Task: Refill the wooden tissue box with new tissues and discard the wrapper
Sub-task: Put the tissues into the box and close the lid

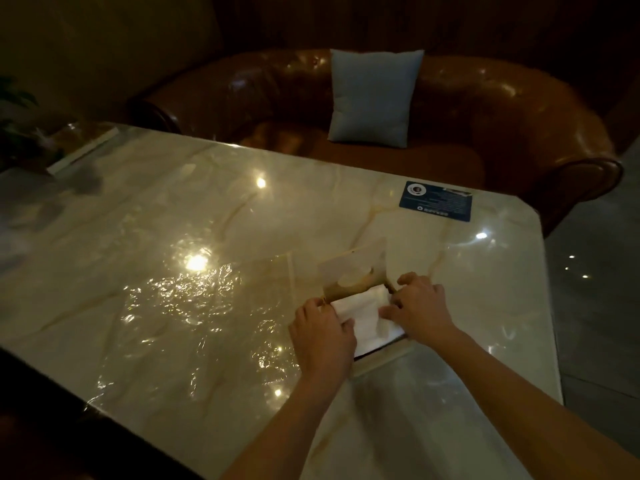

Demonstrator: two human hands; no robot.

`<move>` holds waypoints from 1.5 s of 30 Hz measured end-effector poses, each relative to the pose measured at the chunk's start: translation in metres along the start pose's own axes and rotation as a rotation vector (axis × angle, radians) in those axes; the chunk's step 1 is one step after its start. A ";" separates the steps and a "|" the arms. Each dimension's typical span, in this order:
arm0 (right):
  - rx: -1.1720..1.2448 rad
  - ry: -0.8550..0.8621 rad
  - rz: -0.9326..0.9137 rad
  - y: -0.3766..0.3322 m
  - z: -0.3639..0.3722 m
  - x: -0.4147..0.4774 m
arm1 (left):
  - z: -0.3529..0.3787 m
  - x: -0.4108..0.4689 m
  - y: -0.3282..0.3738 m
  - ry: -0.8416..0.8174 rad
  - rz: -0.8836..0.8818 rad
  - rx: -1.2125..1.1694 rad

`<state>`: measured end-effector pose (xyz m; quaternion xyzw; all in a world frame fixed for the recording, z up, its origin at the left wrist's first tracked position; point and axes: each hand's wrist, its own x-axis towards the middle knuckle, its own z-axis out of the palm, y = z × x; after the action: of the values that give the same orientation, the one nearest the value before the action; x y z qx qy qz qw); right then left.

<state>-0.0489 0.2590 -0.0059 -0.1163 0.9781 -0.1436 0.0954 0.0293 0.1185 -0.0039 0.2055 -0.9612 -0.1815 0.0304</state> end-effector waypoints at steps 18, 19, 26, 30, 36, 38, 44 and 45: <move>-0.320 -0.138 -0.009 -0.017 0.022 -0.001 | 0.007 -0.012 0.010 0.010 0.075 0.119; -0.319 -0.144 -0.004 -0.017 0.021 -0.001 | 0.005 -0.013 0.011 0.034 0.117 0.125; -0.315 -0.126 0.012 -0.012 0.014 -0.006 | 0.003 -0.016 -0.001 0.178 0.406 0.096; -0.340 0.024 -0.082 -0.009 0.002 -0.015 | 0.002 -0.016 0.002 0.088 0.612 0.178; -0.256 -0.055 -0.498 -0.005 -0.009 -0.014 | 0.010 -0.011 0.003 -0.089 0.640 0.287; -0.327 -0.136 -0.552 -0.004 -0.005 -0.012 | 0.010 -0.009 0.004 -0.112 0.629 0.295; -0.574 -0.290 -0.603 -0.003 0.004 -0.003 | 0.012 0.005 -0.001 -0.325 0.642 0.457; -0.655 -0.331 -0.611 -0.005 0.004 -0.001 | 0.013 0.007 -0.001 -0.337 0.663 0.509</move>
<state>-0.0463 0.2533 -0.0080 -0.4439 0.8646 0.1712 0.1615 0.0214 0.1187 -0.0164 -0.1448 -0.9807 0.0495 -0.1216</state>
